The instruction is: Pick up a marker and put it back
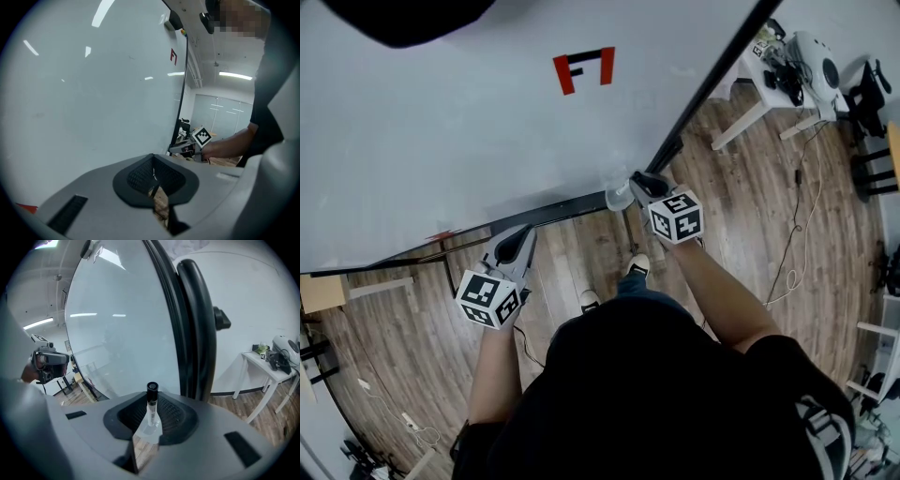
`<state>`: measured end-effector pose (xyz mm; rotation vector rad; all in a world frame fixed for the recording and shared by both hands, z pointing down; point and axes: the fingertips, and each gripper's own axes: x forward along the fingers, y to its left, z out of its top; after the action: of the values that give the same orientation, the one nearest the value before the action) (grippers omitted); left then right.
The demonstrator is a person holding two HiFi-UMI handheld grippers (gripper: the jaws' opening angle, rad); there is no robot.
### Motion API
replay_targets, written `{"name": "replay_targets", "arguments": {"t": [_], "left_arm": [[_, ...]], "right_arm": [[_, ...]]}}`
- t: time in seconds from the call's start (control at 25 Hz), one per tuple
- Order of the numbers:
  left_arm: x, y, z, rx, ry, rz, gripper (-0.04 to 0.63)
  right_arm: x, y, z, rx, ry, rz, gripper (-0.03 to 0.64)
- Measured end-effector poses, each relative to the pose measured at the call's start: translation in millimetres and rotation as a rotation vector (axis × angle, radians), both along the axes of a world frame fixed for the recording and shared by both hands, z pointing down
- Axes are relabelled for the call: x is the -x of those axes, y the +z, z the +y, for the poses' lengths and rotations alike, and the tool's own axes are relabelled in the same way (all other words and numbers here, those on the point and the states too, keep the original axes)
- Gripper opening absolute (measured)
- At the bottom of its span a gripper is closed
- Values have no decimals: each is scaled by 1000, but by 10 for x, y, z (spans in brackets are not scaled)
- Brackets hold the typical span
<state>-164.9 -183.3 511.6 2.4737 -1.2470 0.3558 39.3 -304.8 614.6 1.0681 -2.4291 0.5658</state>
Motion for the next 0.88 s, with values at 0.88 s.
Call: {"name": "replay_targets", "arguments": {"t": [0.88], "left_arm": [[-110, -259, 210, -77, 80, 4, 11]], "right_arm": [[-359, -910, 590, -149, 74, -47, 61]]}}
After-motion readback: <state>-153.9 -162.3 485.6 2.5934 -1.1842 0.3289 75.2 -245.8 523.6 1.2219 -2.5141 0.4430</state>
